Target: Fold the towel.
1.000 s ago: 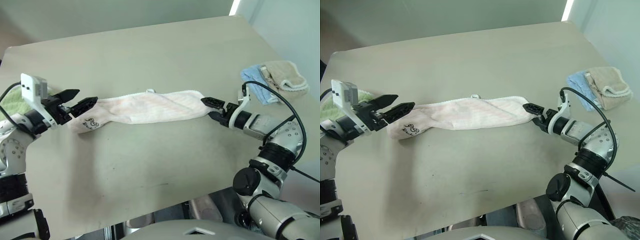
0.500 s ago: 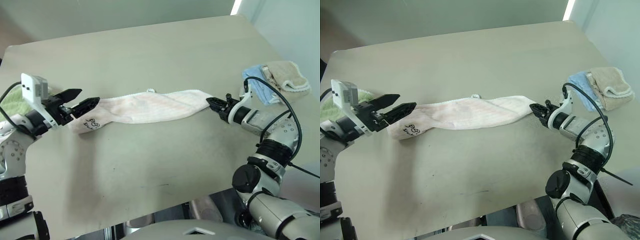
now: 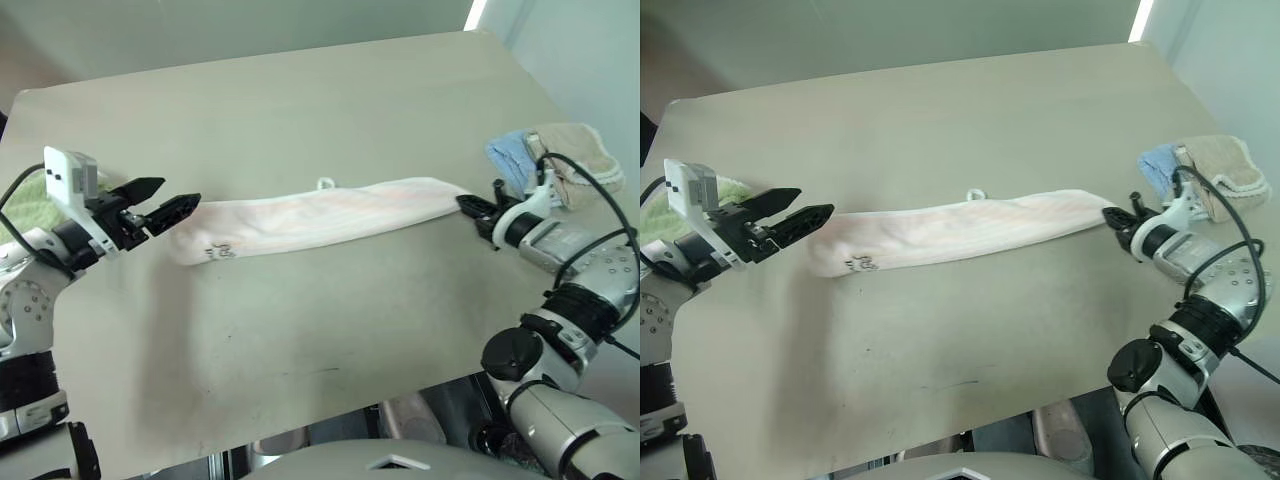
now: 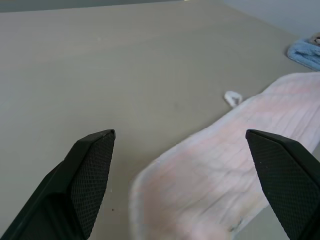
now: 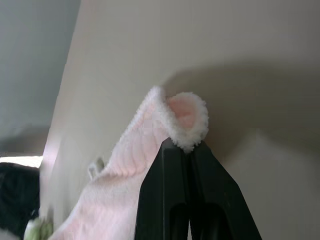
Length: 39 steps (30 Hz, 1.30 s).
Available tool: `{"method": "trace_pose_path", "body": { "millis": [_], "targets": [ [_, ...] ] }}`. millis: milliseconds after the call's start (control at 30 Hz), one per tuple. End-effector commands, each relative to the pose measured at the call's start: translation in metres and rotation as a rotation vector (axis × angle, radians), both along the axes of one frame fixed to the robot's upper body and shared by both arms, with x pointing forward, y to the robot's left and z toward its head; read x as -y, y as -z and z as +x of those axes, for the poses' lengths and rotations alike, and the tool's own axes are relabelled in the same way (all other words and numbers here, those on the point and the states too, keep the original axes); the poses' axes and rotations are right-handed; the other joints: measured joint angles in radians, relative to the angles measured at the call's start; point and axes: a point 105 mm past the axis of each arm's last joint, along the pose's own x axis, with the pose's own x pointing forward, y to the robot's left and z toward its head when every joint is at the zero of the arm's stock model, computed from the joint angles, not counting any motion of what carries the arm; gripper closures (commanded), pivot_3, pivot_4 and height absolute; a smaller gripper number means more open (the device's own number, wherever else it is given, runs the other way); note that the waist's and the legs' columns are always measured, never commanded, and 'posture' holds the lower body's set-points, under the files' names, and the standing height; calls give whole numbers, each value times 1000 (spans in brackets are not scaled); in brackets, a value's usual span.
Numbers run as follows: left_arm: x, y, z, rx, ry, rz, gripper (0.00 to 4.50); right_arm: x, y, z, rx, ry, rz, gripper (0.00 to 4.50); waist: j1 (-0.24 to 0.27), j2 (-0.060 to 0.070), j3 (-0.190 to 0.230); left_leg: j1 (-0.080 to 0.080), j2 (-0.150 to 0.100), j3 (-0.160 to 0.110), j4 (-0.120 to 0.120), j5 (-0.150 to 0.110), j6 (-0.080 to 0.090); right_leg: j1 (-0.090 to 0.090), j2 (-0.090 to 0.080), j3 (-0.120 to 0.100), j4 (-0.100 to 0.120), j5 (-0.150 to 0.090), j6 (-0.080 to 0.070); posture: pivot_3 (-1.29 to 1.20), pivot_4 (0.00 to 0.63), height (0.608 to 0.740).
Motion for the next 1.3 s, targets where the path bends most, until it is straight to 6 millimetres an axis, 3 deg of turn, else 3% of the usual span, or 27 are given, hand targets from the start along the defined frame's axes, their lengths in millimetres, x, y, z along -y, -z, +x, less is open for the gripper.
{"method": "trace_pose_path", "body": {
  "millis": [33,167,267,400,567,700,867,1000,1100,1300],
  "targets": [
    [6,-10,2,43,26,10,0,9,-29,4,100,24,-48,4477,0,0,0,0,0,0,0,0,0,0,0,0,0,1,1,0,150,740],
    [10,-9,4,40,41,8,0,-6,-55,3,218,-102,-276,4477,-1,0,0,0,0,0,0,0,0,0,0,0,0,4,7,0,150,740],
    [14,-8,5,39,53,3,0,-36,-75,0,352,-277,-473,4477,-4,0,0,0,0,0,0,0,0,0,0,0,0,3,8,0,150,740],
    [19,-6,6,38,65,-4,0,-80,-86,-11,504,-556,-680,4477,-4,0,0,0,0,0,0,0,0,1,0,0,0,2,10,0,150,740],
    [25,-5,9,42,79,-12,0,-121,-75,-18,579,-820,-775,4477,-2,0,0,0,0,1,2,0,0,3,0,0,-1,0,11,0,150,740],
    [29,-5,9,47,83,-21,0,-154,-49,-19,588,-1002,-859,4477,-3,0,0,0,0,1,2,0,0,2,0,0,-1,0,11,0,150,740],
    [32,-3,6,49,85,-30,0,-177,-26,-4,585,-1061,-935,4477,-3,0,0,0,0,1,1,0,0,2,-1,-1,-1,0,10,0,150,740],
    [33,-2,3,49,77,-38,0,-181,-19,2,583,-1076,-953,4477,-1,0,0,0,0,1,1,-1,-1,1,-1,-1,-1,0,10,0,150,740],
    [33,-1,0,49,71,-43,0,-180,-17,2,562,-1083,-923,3851,2,0,0,-1,0,1,1,-1,-1,1,-2,-2,-1,-1,8,0,150,740],
    [34,-1,-2,43,72,-52,0,-175,-31,-9,580,-1095,-813,1909,2,0,0,-1,0,1,1,-1,-2,1,-2,-2,-1,-4,3,0,150,740]
  ]
}}
